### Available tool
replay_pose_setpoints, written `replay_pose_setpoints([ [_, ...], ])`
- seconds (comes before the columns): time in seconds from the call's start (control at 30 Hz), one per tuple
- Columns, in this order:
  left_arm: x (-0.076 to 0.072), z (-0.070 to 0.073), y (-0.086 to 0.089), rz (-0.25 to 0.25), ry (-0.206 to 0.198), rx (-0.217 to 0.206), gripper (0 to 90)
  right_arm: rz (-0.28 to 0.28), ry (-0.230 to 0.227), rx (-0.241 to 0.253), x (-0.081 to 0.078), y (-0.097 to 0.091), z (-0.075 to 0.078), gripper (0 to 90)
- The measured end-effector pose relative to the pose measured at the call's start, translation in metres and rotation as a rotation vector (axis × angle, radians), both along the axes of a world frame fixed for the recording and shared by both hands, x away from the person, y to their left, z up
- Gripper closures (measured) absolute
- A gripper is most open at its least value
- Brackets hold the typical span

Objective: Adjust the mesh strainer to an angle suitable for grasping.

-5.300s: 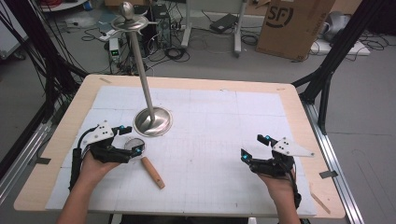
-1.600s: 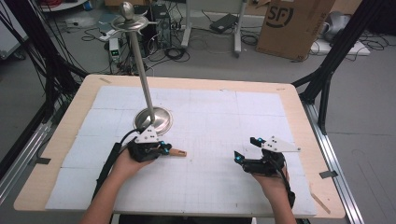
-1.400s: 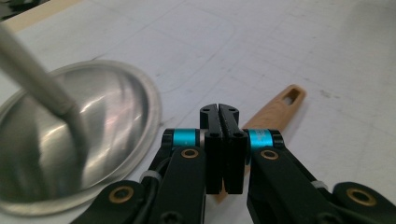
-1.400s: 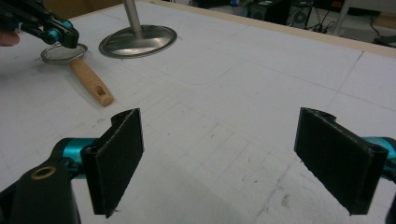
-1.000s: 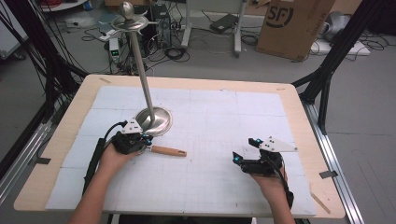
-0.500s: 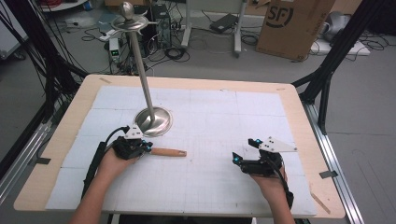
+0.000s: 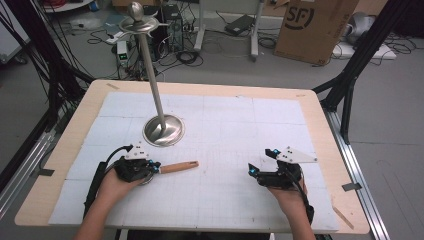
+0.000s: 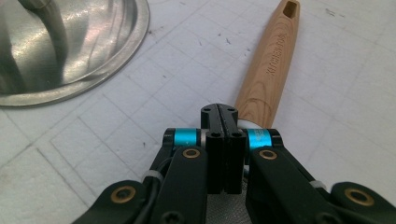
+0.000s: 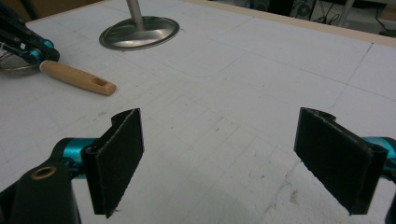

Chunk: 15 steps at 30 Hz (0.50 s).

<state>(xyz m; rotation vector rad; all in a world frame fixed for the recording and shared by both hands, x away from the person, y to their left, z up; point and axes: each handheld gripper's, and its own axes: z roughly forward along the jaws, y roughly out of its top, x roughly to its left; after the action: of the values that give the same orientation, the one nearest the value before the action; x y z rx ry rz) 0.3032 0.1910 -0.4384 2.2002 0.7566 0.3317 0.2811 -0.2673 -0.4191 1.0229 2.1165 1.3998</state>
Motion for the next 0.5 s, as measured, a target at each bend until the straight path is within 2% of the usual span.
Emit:
replay_pose_setpoints([
  [0.3,-0.004,0.002,0.002,-0.005,0.001,-0.016,89.6,0.001,-0.006,0.000,0.000,-0.001,0.000,14.7],
  [0.4,-0.005,0.007,0.005,0.005,-0.014,-0.036,88.3,0.000,-0.003,0.006,-0.001,-0.001,0.001,14.7],
  [0.5,-0.006,0.012,0.008,-0.004,-0.040,-0.077,86.4,-0.001,-0.004,0.007,-0.001,-0.001,0.001,14.7],
])
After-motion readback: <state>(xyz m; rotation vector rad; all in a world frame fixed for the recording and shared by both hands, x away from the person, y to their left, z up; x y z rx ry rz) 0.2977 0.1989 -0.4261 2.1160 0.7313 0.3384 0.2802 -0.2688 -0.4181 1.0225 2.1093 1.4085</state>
